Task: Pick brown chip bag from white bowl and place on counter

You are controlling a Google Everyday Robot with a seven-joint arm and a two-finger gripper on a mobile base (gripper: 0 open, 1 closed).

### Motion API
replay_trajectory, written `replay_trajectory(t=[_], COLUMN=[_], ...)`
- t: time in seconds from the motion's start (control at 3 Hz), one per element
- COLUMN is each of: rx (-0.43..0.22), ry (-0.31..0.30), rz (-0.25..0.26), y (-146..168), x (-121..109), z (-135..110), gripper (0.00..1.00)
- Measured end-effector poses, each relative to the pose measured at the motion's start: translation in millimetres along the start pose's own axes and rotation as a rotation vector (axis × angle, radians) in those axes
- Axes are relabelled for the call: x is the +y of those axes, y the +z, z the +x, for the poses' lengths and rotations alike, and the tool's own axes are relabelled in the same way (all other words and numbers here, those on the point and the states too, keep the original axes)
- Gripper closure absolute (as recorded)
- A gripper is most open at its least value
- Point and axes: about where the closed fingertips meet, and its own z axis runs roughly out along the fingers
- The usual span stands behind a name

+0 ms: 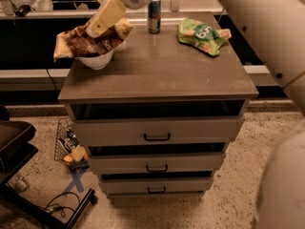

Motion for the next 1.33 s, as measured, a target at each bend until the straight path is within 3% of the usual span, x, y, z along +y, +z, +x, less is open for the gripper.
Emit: replay_trajectory(t=[0.67, 1.33], rx=[-0.028, -0.051], ry=[0.018, -0.015], rz=[-0.099, -0.131], y=[81, 113], x=[-11, -26], z=[8, 21], gripper=[0.0, 0.0])
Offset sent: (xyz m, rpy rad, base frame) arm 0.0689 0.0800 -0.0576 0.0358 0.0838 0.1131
